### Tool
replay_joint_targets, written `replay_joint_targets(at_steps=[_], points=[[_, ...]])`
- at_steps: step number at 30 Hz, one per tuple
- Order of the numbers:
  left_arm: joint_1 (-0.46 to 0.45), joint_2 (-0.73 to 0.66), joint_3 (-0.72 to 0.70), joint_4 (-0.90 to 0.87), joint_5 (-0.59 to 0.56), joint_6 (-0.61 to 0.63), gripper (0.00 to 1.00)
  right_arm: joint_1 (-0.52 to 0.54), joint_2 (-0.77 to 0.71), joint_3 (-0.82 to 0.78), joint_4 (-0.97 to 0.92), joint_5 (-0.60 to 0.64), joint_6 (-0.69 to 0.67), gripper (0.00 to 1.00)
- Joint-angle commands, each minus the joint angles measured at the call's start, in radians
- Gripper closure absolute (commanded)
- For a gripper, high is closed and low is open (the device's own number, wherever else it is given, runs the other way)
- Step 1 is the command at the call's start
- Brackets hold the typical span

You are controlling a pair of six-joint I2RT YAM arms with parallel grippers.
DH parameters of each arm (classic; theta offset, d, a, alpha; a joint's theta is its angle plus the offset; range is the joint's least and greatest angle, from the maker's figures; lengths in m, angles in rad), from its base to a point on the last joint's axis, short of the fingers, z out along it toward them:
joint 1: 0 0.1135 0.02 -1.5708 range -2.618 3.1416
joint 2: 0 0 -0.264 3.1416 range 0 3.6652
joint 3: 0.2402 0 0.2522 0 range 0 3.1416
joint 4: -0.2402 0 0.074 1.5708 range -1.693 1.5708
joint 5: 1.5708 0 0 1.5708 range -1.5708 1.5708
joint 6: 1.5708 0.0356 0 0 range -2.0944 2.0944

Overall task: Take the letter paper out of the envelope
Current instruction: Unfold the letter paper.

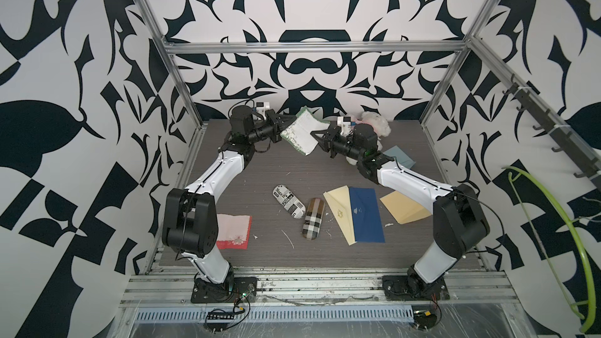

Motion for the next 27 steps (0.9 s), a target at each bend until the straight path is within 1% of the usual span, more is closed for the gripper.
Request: replay_joint_targets(at_steps=[1, 3, 6, 8, 9, 11, 13, 15, 17, 19, 20, 23, 27], points=[[-0.009, -0.031, -0.011, -0.012, 0.016, 0.027, 1.00, -0.004, -0.037, 0.085, -0.138, -0.018, -0.080, 1.00], [-0.010, -0.028, -0.009, -0.013, 0.017, 0.029, 1.00, -0.004, -0.046, 0.089, -0.165, -0.014, -0.095, 1.00], [-0.012, -0.022, -0.006, -0.019, 0.021, 0.029, 0.96, -0.005, -0.058, 0.099, -0.194, -0.011, -0.120, 1.00], [-0.012, -0.017, -0.002, -0.028, 0.027, 0.035, 0.90, -0.010, -0.059, 0.103, -0.189, -0.021, -0.120, 1.00], [-0.012, -0.015, 0.001, -0.033, 0.030, 0.038, 0.86, -0.011, -0.057, 0.107, -0.189, -0.028, -0.120, 1.00], [-0.012, -0.014, 0.010, -0.061, 0.035, 0.055, 0.72, -0.015, -0.053, 0.120, -0.198, -0.044, -0.128, 1.00], [-0.012, -0.012, 0.028, -0.111, 0.045, 0.090, 0.64, -0.018, -0.052, 0.129, -0.204, -0.060, -0.139, 1.00], [-0.012, -0.009, 0.062, -0.215, 0.056, 0.158, 0.53, -0.026, -0.046, 0.155, -0.230, -0.095, -0.166, 1.00], [-0.012, -0.003, 0.124, -0.380, 0.063, 0.293, 0.47, -0.035, -0.037, 0.197, -0.298, -0.148, -0.221, 1.00], [-0.012, 0.007, 0.188, -0.558, 0.050, 0.433, 0.46, -0.045, -0.025, 0.238, -0.368, -0.204, -0.270, 1.00], [-0.012, 0.013, 0.205, -0.601, 0.055, 0.470, 0.46, -0.049, -0.023, 0.257, -0.406, -0.229, -0.303, 1.00], [-0.013, 0.022, 0.211, -0.626, 0.079, 0.498, 0.50, -0.066, -0.018, 0.293, -0.508, -0.271, -0.384, 1.00], [-0.023, 0.024, 0.209, -0.627, 0.096, 0.510, 0.55, -0.088, -0.007, 0.302, -0.510, -0.325, -0.392, 1.00]])
